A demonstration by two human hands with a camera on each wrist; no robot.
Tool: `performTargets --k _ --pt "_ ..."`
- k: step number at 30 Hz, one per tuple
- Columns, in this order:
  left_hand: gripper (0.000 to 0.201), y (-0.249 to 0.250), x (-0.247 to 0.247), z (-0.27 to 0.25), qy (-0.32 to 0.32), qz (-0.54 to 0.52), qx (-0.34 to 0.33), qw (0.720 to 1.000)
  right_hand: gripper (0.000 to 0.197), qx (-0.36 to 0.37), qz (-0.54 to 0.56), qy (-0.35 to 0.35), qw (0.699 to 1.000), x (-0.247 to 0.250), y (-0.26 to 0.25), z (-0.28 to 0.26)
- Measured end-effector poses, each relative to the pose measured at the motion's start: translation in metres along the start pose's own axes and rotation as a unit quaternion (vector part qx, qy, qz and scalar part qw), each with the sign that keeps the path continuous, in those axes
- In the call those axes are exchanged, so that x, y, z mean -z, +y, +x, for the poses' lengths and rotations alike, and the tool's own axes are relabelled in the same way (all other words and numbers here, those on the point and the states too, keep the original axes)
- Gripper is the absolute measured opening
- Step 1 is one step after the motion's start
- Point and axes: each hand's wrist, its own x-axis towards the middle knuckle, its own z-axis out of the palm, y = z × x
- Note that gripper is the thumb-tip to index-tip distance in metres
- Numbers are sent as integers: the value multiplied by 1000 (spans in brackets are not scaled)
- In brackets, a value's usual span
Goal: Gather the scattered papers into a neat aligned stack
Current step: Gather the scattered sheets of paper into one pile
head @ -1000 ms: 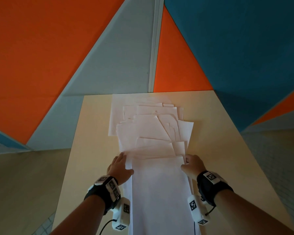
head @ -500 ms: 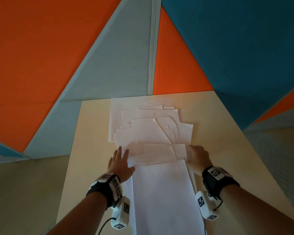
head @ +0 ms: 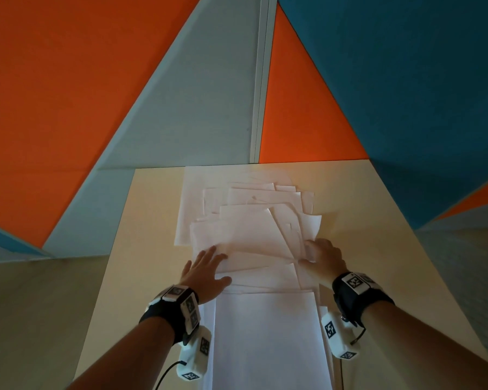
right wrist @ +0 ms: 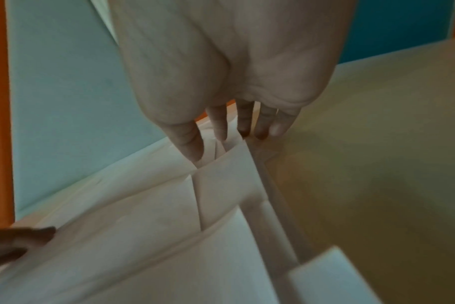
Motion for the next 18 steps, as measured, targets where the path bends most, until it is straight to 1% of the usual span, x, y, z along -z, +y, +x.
performTargets --k 2,4,6,8,10,11,15,18 --pt "63 -2 4 1 15 3 -3 1000 47 -6 61 32 998 3 4 7" --pt "70 -4 5 1 27 11 5 1000 47 -35 113 63 991 6 11 13" --pt "75 -4 5 0 16 23 10 1000 40 -64 132 76 986 9 17 19" --pt "76 -2 3 0 -7 27 10 1000 25 -69 133 77 986 13 19 27" --pt "76 0 2 3 -19 22 2 1000 11 -65 147 76 984 18 19 33" --pt "75 0 1 4 -21 20 -3 1000 7 -62 156 68 983 21 18 35" --pt "71 -2 4 6 -21 17 -19 999 5 -74 187 45 979 27 15 46" --pt "69 0 6 7 -22 13 -31 999 5 -59 168 47 983 31 8 54"
